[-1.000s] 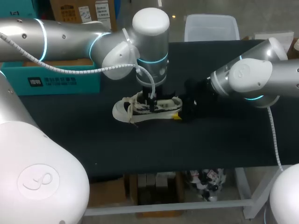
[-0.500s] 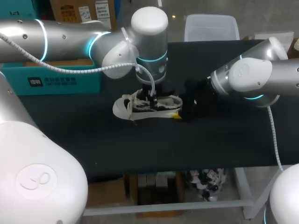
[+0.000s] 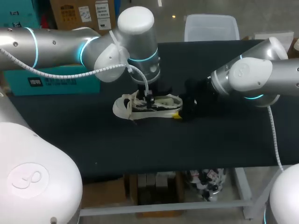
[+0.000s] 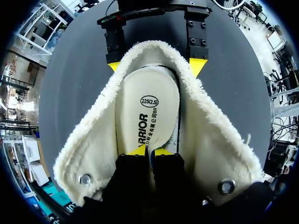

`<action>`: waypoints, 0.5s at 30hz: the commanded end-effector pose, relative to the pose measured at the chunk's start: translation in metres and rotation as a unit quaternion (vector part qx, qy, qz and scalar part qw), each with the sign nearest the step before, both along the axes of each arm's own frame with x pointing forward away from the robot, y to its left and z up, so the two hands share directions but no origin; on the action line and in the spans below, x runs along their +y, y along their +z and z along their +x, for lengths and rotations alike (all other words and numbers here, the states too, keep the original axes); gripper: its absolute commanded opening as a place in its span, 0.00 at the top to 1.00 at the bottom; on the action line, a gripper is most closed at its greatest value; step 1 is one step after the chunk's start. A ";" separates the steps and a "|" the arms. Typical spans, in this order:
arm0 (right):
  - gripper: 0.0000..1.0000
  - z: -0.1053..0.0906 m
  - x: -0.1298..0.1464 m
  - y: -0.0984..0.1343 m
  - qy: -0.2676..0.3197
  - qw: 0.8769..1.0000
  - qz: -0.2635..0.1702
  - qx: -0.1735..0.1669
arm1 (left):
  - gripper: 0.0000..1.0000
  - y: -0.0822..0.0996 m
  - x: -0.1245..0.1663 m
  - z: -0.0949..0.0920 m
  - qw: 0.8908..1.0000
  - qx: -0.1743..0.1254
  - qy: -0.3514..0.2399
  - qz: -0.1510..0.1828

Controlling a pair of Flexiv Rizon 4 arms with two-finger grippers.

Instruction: Open the shoe tongue, take the insole out of the shoe, put the insole back into the shoe, and pack the shoe into the shoebox

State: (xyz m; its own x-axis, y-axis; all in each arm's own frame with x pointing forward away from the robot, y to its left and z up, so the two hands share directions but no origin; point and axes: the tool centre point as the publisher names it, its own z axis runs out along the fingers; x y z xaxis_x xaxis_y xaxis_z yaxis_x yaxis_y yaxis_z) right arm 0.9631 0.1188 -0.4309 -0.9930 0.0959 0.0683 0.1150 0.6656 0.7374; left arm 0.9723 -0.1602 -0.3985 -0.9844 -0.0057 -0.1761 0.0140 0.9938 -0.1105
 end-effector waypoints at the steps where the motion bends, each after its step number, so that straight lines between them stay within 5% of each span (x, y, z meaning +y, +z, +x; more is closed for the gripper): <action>1: 1.00 -0.004 0.000 -0.004 0.004 1.000 0.002 0.002 | 1.00 -0.059 -0.011 0.011 1.000 -0.004 -0.005 -0.024; 15: 1.00 -0.004 0.000 -0.004 0.004 1.000 0.002 0.002 | 1.00 0.003 -0.037 0.011 0.998 0.011 -0.008 -0.066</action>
State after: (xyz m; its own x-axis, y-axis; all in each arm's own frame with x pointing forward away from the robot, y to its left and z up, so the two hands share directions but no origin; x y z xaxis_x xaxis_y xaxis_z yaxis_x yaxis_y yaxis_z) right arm 0.9629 0.1146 -0.4302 -0.9931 0.0962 0.0678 0.1148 0.6651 0.7379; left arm 0.9738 -0.1838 -0.3925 -0.9868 -0.0161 -0.1608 0.0231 0.9707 -0.2390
